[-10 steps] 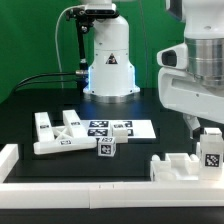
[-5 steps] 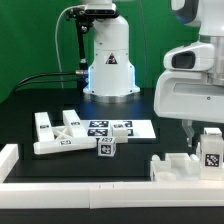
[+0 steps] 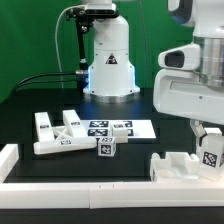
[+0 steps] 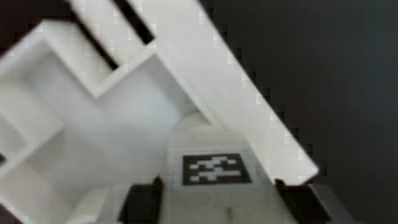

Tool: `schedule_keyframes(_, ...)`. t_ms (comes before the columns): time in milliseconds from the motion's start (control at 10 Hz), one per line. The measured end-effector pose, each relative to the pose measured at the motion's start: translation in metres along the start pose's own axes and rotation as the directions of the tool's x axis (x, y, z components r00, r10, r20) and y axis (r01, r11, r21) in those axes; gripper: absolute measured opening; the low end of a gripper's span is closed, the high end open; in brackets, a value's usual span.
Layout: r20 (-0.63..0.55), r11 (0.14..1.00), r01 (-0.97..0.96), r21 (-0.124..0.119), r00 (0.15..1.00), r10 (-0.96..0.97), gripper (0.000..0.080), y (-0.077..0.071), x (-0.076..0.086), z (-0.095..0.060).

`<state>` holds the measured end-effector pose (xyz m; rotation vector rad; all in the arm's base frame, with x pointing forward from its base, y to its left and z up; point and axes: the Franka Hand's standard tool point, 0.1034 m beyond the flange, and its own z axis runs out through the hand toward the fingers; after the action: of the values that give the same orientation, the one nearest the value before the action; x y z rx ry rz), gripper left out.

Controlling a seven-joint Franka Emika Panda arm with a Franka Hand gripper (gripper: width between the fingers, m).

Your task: Assemble chair

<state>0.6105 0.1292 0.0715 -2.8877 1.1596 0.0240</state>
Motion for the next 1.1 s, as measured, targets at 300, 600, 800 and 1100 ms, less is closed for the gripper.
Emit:
schedule_keyframes(300,0.079,0.877,-0.479,0.043,0.876,0.475,0.0289,0.001,0.005,0.0)
schedule_keyframes(600,0.109,0.724,-0.689,0.038,0.723,0.682,0.0288,-0.001,0.004,0.002)
schedule_keyframes(800,0.112,0.685,-0.728,0.032,0.684,0.721,0.0288,-0.001,0.004,0.002)
schedule_keyframes(1100,0.083,0.875,-0.477,0.085,0.878,0.471,0.0553,-0.002,0.011,-0.002)
